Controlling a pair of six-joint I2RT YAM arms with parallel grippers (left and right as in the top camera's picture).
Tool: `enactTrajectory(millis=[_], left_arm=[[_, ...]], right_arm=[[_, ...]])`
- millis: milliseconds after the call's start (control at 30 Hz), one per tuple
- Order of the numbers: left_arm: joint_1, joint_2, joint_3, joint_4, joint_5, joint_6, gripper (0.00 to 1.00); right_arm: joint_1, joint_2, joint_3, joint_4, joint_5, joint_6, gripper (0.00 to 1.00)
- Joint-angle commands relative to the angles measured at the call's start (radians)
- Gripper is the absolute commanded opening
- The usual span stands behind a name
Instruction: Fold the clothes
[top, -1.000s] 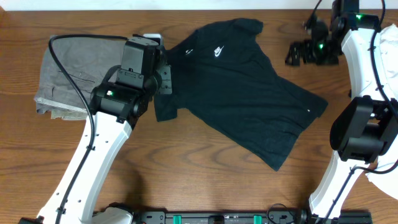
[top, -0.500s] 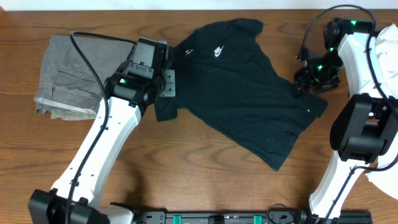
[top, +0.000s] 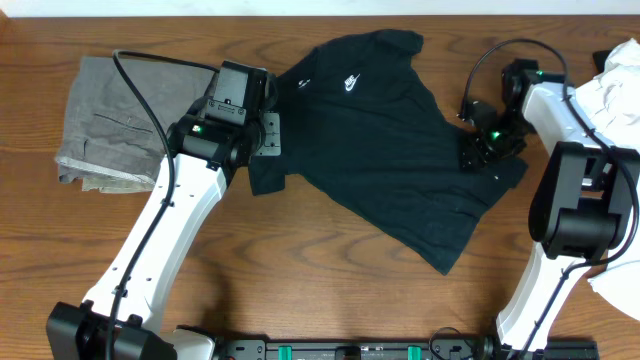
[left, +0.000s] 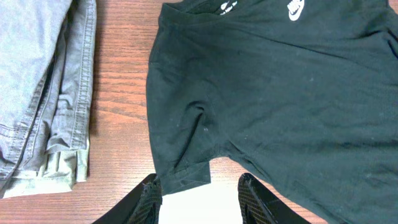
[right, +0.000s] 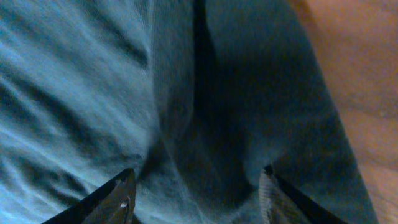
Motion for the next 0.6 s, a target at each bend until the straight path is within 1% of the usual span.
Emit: enactTrajectory(millis=[0, 33, 67, 100, 167, 300, 567], left_arm=[[0.005, 0.002, -0.002, -0.002, -0.005, 0.001, 0.43], [0.005, 0.002, -0.002, -0.002, -0.005, 0.001, 0.43], [0.005, 0.002, -0.002, -0.002, -0.005, 0.001, 0.43], [0.005, 0.002, -0.002, -0.002, -0.005, 0.001, 0.43], [0.005, 0.002, -0.002, -0.002, -0.005, 0.001, 0.43], [0.005, 0.002, -0.002, -0.002, -0.005, 0.001, 0.43], [0.005, 0.002, -0.002, -0.003, -0.005, 0.001, 0.43]], right_arm=[[0.016, 0.006, -0.05, 0.026, -0.008, -0.034, 0.6], [0.016, 0.006, -0.053, 0.029, -0.008, -0.034, 0.55], [0.016, 0.006, -0.053, 0.03, -0.007, -0.034, 0.46], [0.017, 0.006, -0.052, 0.032, -0.007, -0.034, 0.34], [0.016, 0.006, -0.04, 0.031, -0.008, -0.033, 0.16], [0.016, 0.004, -0.003, 0.004, -0.008, -0.033, 0.12], [0.016, 0.004, 0.105, -0.048, 0.02, -0.021, 0.1]])
